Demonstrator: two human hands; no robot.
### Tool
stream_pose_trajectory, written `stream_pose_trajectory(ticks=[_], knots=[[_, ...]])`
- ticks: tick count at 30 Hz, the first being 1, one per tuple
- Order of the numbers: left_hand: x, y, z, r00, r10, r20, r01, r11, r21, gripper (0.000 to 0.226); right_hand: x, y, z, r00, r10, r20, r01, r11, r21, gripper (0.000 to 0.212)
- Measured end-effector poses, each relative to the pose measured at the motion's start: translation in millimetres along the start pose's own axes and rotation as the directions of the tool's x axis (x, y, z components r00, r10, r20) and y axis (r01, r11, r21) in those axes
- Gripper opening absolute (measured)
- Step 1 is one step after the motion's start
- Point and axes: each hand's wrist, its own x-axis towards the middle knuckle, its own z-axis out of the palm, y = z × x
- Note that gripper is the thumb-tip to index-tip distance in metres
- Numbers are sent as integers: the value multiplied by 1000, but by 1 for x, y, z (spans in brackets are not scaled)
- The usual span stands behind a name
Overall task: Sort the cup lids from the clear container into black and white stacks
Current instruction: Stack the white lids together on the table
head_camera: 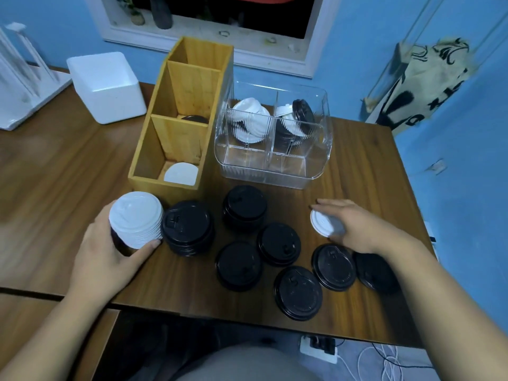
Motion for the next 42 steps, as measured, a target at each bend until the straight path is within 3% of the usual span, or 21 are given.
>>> stream_pose_trajectory(ticks=[5,8,11,15,20,23,27,36,38,42], knots=[[0,-10,2,998,-54,12,54,998,-7,92,-1,-20,-9,985,-14,-172,8,999,-35,78],[0,-12,2,999,-51,3,51,998,35,91,-9,-78,-21,936,-137,-323,174,981,87,77],[2,-13,-1,1000,-16,6,16,999,52,86,-6,-167,-25,861,-301,-411,371,923,101,76],[6,-17,-2,1000,-6,17,5,999,41,70,27,-265,-15,804,-470,-365,505,863,2,76],[9,-24,-1,999,-33,41,27,990,140,56,66,-331,-2,811,-539,-228,490,839,-239,68],[2,-26,1,1000,-30,-3,30,997,74,66,77,-341,4,842,-518,-151,448,827,-338,63],[-3,-26,4,999,-32,-27,32,999,-3,70,81,-342,10,846,-521,-115,465,826,-318,61],[-1,-27,1,1000,-17,-7,17,1000,10,78,88,-341,15,844,-526,-111,470,822,-323,58],[-3,-28,1,1000,-16,5,15,999,40,82,83,-333,16,837,-528,-145,483,836,-259,60],[0,-29,-3,1000,-5,27,3,995,103,87,48,-281,4,840,-451,-303,483,874,39,56]])
